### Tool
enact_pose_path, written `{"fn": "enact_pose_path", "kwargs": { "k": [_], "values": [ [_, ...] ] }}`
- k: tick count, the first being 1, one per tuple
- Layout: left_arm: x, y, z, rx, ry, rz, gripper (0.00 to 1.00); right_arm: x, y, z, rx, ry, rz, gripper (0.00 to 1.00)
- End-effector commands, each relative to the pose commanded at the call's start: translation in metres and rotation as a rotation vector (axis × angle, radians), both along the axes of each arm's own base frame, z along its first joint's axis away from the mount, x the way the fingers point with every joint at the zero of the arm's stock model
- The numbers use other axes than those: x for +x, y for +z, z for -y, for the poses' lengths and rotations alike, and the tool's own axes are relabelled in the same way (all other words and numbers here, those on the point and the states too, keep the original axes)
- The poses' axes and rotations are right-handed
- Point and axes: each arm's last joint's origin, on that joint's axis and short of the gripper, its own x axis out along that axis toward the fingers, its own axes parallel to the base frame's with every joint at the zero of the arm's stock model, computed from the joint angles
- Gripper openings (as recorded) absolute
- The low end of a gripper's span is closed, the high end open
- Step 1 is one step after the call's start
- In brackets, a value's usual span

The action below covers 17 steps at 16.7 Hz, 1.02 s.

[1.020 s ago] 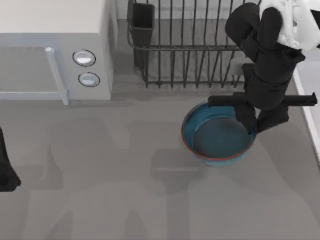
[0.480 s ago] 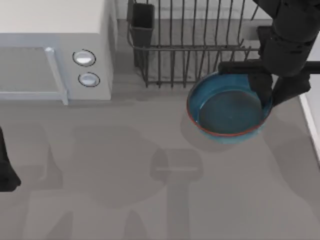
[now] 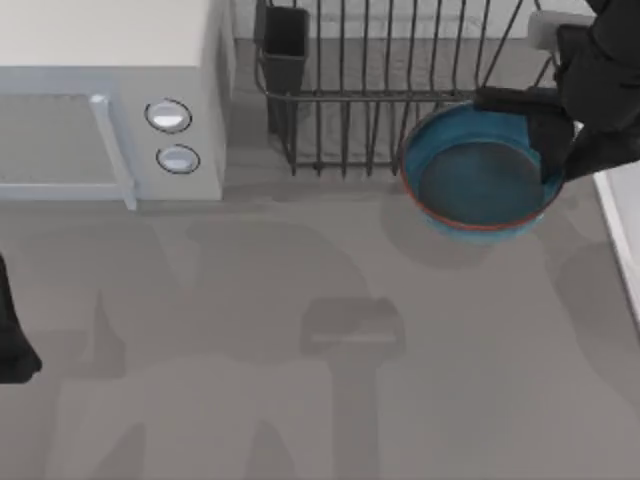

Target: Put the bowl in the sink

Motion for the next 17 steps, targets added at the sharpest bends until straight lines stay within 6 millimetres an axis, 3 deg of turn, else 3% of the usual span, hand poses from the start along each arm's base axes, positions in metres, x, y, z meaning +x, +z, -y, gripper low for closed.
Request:
{"fn": "enact_pose_path", "kwargs": {
  "k": [5,8,13,17],
  "values": [
    [0.000,0.000,0.000,0.000,0.000,0.000,1.00,0.039,-0.017,0.092,0.137,-0.131,0.292,0.00],
    [0.000,0.000,0.000,0.000,0.000,0.000,1.00,0.047,-0.031,0.157,0.165,-0.185,0.543,0.00],
    [0.000,0.000,0.000,0.000,0.000,0.000,1.00,0.018,-0.054,0.244,0.093,-0.198,0.929,0.00],
    [0.000,0.000,0.000,0.000,0.000,0.000,1.00,-0.025,-0.065,0.272,-0.003,-0.150,1.165,0.00]
  ]
}}
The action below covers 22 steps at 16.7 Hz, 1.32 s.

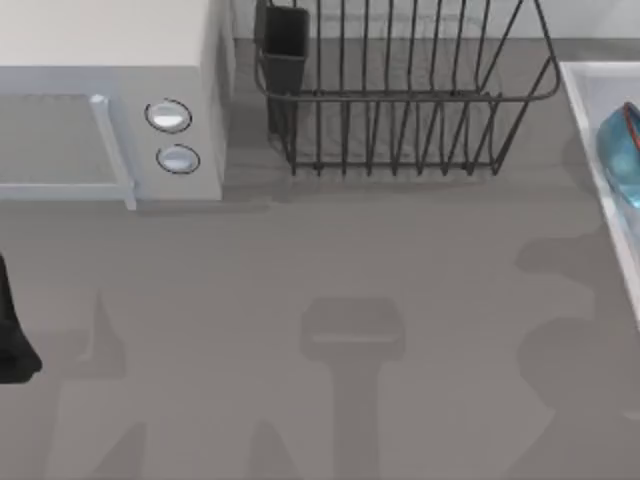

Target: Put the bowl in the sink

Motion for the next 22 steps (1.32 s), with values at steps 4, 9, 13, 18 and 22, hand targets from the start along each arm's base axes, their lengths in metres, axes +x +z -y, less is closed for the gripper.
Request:
{"fn": "enact_pose_path", "kwargs": {
  "k": [4,9,13,18,22],
  "values": [
    [0.000,0.000,0.000,0.000,0.000,0.000,1.00,-0.039,0.000,0.000,-0.118,0.009,0.187,0.00],
    [0.000,0.000,0.000,0.000,0.000,0.000,1.00,-0.063,0.001,-0.008,-0.188,0.024,0.297,0.00],
    [0.000,0.000,0.000,0.000,0.000,0.000,1.00,-0.063,0.001,-0.008,-0.190,0.025,0.299,0.00],
    [0.000,0.000,0.000,0.000,0.000,0.000,1.00,-0.058,-0.013,-0.005,-0.187,0.025,0.296,0.00],
    [0.000,0.000,0.000,0.000,0.000,0.000,1.00,-0.050,-0.055,0.003,-0.189,0.017,0.298,0.00]
  ]
}}
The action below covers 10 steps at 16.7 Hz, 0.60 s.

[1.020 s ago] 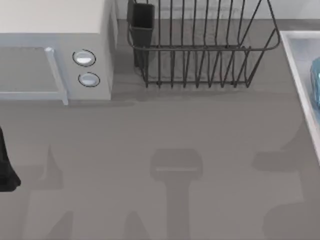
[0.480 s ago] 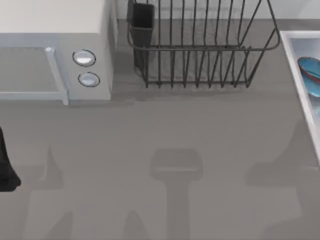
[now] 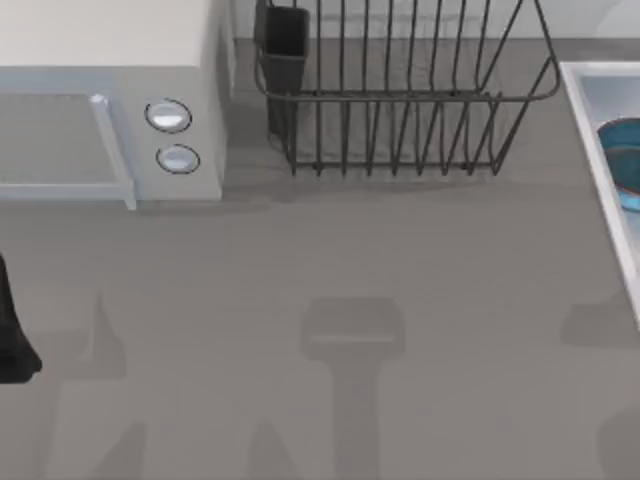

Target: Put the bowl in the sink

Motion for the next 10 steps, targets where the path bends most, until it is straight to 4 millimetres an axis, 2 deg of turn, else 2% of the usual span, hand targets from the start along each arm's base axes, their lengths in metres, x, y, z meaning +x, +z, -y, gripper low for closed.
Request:
{"fn": "enact_pose_path", "kwargs": {
  "k": [6,10],
  "values": [
    [0.000,0.000,0.000,0.000,0.000,0.000,1.00,-0.005,-0.068,-0.004,-0.007,0.005,0.010,0.00],
    [0.000,0.000,0.000,0.000,0.000,0.000,1.00,-0.013,-0.092,-0.011,-0.002,0.008,0.001,0.00]
  ]
}}
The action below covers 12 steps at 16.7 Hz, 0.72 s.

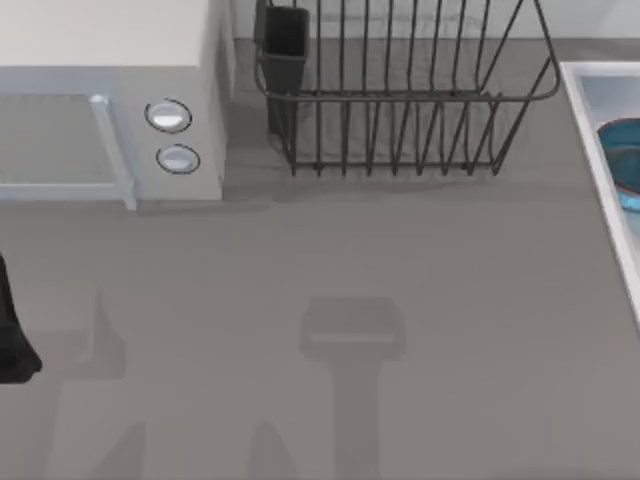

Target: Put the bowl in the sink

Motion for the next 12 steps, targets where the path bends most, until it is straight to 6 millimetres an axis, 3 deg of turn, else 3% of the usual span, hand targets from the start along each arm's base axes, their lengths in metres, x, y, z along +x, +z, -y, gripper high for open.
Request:
{"fn": "enact_pose_path", "kwargs": {
  "k": [5,12],
  "values": [
    [0.0000,0.0000,0.0000,0.000,0.000,0.000,1.00,-0.0006,-0.0016,-0.0005,0.000,0.000,-0.001,0.00],
    [0.0000,0.0000,0.0000,0.000,0.000,0.000,1.00,-0.0006,-0.0016,-0.0005,0.000,0.000,-0.001,0.53]
  ]
}}
